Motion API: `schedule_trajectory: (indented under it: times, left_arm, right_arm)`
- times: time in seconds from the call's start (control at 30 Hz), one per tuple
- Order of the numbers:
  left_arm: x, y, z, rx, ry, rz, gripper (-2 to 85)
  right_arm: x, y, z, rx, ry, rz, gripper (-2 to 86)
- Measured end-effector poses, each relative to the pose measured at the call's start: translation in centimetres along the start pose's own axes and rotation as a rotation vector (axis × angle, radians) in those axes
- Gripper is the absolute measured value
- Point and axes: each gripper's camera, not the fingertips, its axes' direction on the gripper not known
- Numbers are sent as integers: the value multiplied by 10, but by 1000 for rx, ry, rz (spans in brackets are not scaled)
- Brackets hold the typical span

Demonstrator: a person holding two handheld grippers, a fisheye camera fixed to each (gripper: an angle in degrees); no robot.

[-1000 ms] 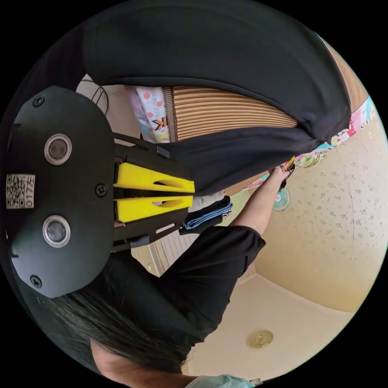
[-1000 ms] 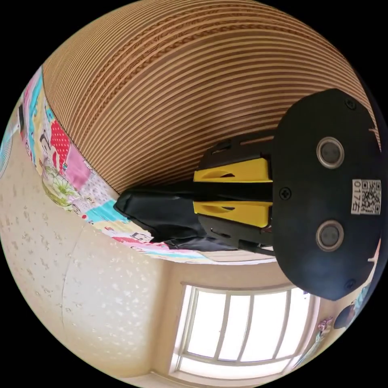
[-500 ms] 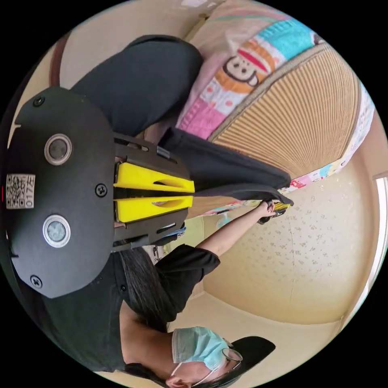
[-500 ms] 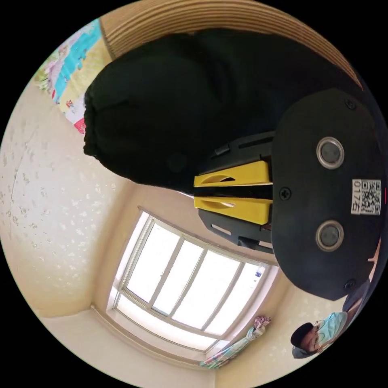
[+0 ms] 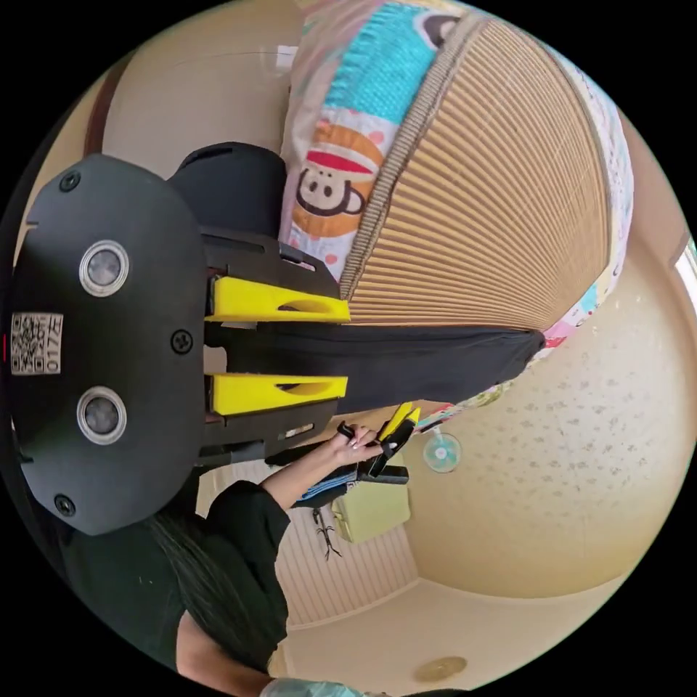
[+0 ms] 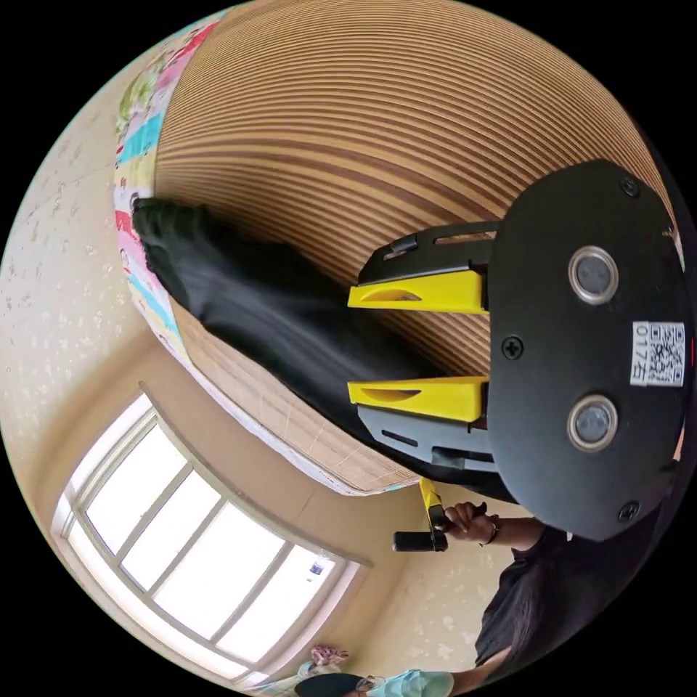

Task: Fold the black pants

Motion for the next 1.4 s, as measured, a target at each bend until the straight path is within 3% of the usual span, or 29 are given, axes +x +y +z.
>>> schedule_trajectory:
  times: [0.2,0.33,0.43,0.57,0.67,0.77,0.93,1.17,1.4]
  left_arm:
    - [14,4,20,-5,-29,-20,77]
    - [42,20,47,-89,-90,-5,57]
    - [75,42,75,-175,25,112,53]
    - [83,76,116,-313,172,78,60]
    - [84,96,109,-129,115,47,66]
    - [98,96,111,-30,80,84,85]
    - [128,80,153,-47,-34,178,86]
    - [144,97,197,-15,-230,167,76]
    - [143,124,198,67,-254,110,88]
  right_arm:
    - [-51,86,21,15,-146,12,94]
    - [-64,102,25,-89,-166,-14,46]
    - [-53,114,-15,-84,-246,-50,39]
    - [-29,139,-72,-126,-225,-45,47]
    - [-5,156,-86,-117,-88,64,80]
    - [12,165,-87,-45,-113,159,109]
    - [13,170,-81,74,-120,224,99]
    - [1,160,-64,25,-58,189,53]
    - [-7,146,-56,-15,-39,131,41]
